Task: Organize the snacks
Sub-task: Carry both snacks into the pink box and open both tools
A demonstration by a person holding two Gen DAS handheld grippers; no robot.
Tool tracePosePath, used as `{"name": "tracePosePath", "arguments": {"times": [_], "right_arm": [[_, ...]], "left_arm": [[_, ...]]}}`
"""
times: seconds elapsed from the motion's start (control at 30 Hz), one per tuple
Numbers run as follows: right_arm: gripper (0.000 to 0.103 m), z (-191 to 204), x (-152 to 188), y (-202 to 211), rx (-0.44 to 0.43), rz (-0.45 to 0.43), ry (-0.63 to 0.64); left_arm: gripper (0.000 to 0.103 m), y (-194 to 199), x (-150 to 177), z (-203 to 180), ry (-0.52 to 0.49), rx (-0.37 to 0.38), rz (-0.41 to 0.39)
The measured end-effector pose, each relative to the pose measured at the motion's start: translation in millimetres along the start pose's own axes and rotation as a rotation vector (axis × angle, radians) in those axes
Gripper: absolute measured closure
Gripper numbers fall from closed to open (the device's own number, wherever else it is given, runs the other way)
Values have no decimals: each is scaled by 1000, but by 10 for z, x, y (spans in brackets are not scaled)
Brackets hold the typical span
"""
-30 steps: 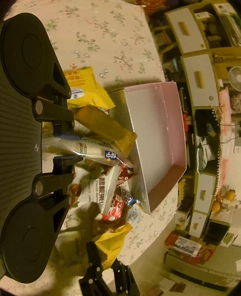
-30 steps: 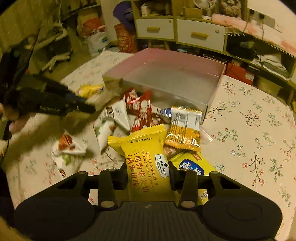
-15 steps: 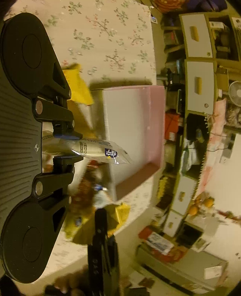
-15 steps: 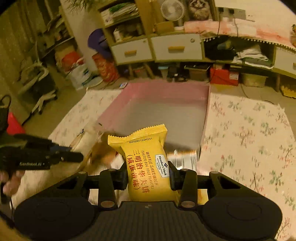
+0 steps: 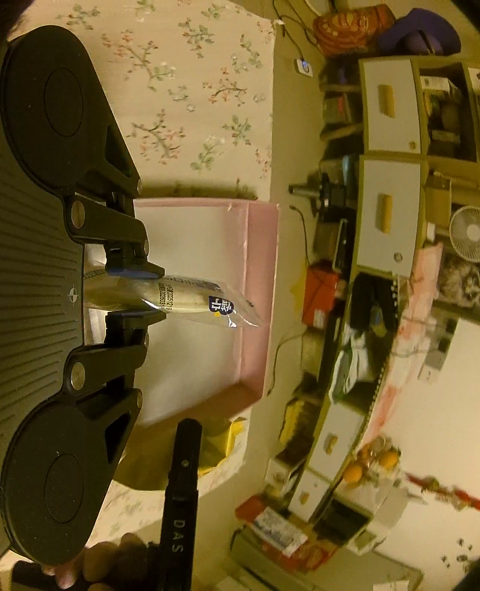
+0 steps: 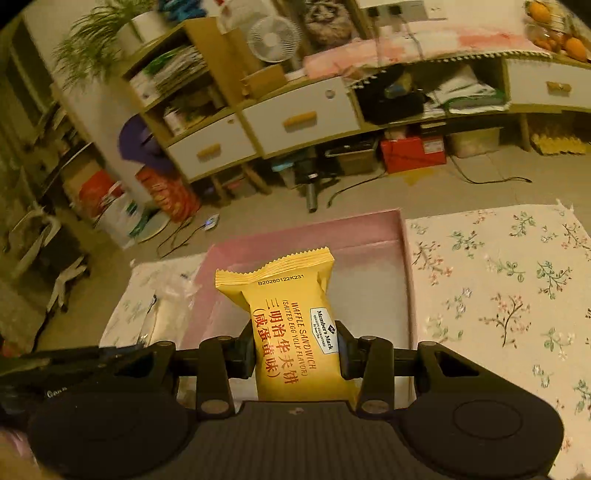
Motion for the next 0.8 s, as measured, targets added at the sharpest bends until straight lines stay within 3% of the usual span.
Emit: {"name": "tracePosePath", "arguments": {"times": [0.27,0.53,0.63,0.67,0.7,0.8], "right_arm": [[98,-79,-24,-371,53,34,-10],[97,-120,30,-479,76,59,-11],[84,-125,12,-448,78,58,-17],[75,-131,8,-430,76,57,-26],[69,-135,2,-405,71,51,-35],[62,-130,-6,-323,73,44,-41]], "left_arm": [[90,-371,-52,66,5,-68,1],[88,-470,-56,92,8,-80,-1],[71,-460,-50,89,-20,-95,3],[58,-443,-44,87,-25,-99,2],[53,-424,-43,76,-26,-99,-2],[35,-354,-19,30,-32,-82,-8]]}}
Point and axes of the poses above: each gripper's, at about its wrist camera, not at the fingertips, and y roughly against the way its jaws point, z to its left, x to its underside, the point moved 9 cm from there along -y, roughly the way its jaws point
